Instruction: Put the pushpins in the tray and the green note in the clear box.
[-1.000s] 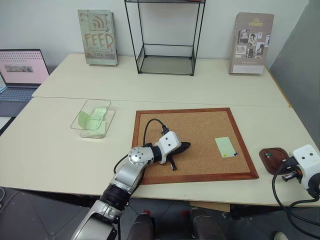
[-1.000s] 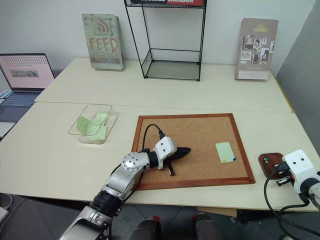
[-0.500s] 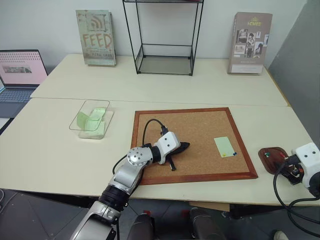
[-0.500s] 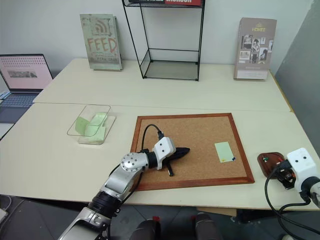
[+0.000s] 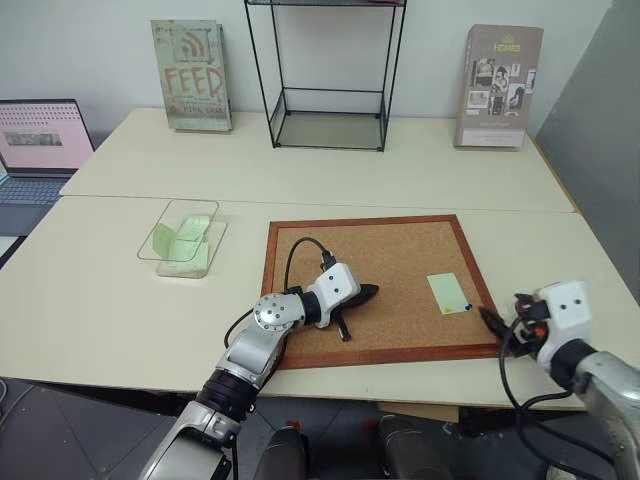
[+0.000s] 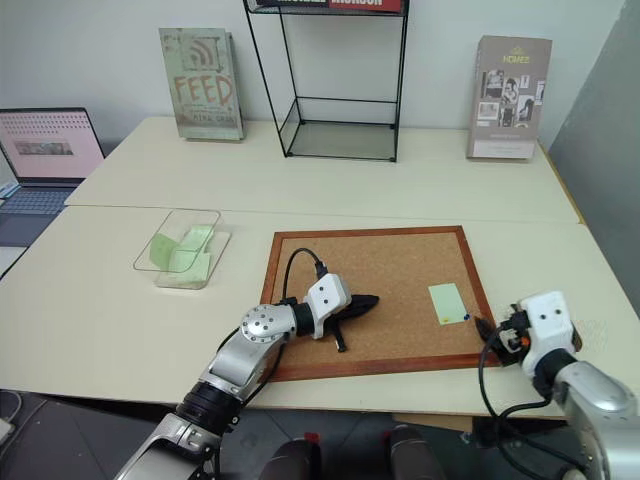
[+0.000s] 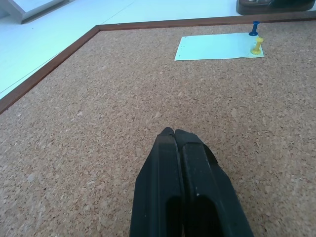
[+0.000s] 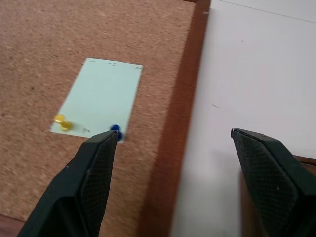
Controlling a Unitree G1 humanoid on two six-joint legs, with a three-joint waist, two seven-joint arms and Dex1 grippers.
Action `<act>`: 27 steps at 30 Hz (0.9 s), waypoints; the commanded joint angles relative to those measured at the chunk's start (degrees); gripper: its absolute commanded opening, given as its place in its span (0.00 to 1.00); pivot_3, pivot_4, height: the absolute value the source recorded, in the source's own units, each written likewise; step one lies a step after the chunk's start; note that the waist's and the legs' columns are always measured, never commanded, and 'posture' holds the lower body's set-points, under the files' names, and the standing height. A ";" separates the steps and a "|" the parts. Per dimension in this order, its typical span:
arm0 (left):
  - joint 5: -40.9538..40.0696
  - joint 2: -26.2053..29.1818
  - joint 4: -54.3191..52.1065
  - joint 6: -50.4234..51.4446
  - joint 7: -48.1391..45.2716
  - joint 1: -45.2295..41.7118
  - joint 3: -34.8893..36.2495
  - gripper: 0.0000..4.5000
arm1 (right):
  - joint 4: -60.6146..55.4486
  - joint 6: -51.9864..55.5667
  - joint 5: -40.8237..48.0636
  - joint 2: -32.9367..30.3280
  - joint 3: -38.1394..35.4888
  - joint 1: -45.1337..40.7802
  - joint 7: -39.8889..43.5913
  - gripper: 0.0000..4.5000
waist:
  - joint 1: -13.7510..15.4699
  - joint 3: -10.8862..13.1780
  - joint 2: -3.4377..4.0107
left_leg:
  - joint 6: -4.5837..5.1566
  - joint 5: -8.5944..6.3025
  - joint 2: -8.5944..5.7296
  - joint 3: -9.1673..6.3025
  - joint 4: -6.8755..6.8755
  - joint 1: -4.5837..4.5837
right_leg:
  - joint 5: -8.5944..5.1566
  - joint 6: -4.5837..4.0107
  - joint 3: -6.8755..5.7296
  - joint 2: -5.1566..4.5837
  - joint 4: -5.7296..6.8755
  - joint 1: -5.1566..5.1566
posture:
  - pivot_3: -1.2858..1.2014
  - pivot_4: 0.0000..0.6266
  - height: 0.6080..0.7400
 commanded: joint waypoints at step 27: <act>1.62 0.58 1.39 1.40 1.97 0.30 0.22 0.00 | 3.66 -0.69 0.60 -0.21 3.64 -2.93 -0.58 0.16 | 0.15 0.00 0.00 | 0.00 0.00 0.00 -0.02 0.01 -0.02 | 0.01 0.01 -0.01 0.00 0.01 0.00 | 0.52 0.24 1.00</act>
